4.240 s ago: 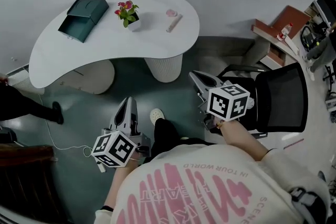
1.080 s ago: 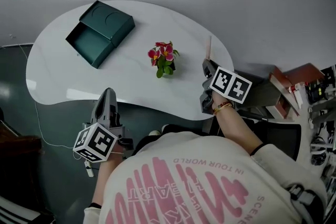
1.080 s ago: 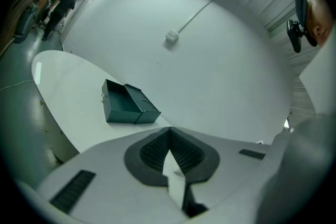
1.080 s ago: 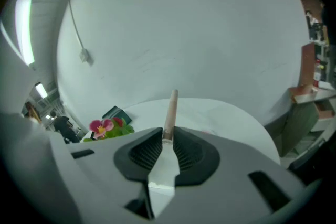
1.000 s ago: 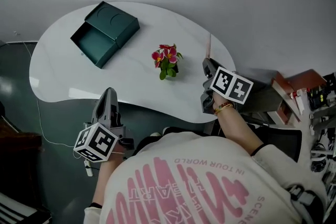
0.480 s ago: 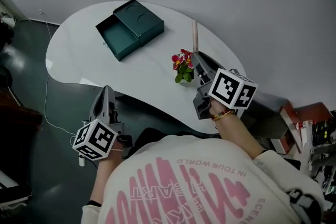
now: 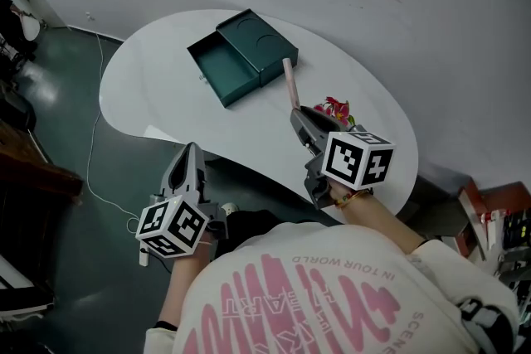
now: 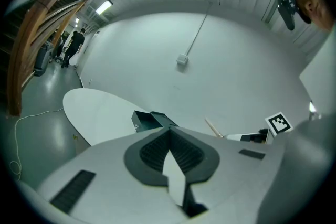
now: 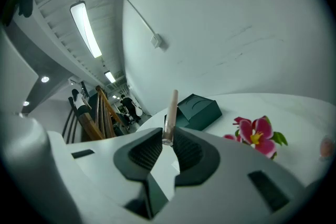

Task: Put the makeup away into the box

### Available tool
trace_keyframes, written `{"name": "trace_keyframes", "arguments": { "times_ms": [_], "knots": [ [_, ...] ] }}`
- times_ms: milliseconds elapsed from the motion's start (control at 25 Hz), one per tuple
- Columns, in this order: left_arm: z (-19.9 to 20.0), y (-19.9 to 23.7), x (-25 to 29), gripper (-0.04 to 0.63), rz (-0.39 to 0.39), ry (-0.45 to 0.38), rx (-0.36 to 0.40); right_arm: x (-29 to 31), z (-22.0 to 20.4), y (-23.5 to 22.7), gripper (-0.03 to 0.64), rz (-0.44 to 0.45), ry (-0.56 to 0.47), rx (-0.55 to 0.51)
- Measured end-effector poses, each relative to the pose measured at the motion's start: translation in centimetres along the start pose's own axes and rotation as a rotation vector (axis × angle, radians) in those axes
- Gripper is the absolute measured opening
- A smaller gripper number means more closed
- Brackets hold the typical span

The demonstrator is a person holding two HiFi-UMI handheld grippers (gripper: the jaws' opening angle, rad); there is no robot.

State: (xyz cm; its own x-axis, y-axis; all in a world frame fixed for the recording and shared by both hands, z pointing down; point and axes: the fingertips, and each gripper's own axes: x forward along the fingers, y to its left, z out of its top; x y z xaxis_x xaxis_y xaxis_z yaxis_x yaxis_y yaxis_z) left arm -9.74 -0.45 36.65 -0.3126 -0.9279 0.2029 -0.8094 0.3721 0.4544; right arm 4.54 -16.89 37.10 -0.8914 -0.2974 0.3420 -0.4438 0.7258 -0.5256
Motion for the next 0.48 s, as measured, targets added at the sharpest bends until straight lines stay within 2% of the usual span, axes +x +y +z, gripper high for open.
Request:
{"name": "trace_keyframes", "arguments": {
  "times_ms": [320,480],
  "knots": [
    [2.8,5.5,3.2,0.003,-0.040,0.065,-0.001,6.3,-0.8,2.8,0.061,-0.039,0.045,0.024],
    [4.6,7.6,5.7,0.003,-0.085,0.092,0.015,9.5,-0.5,4.0,0.061,-0.051,0.046,0.038]
  ]
}}
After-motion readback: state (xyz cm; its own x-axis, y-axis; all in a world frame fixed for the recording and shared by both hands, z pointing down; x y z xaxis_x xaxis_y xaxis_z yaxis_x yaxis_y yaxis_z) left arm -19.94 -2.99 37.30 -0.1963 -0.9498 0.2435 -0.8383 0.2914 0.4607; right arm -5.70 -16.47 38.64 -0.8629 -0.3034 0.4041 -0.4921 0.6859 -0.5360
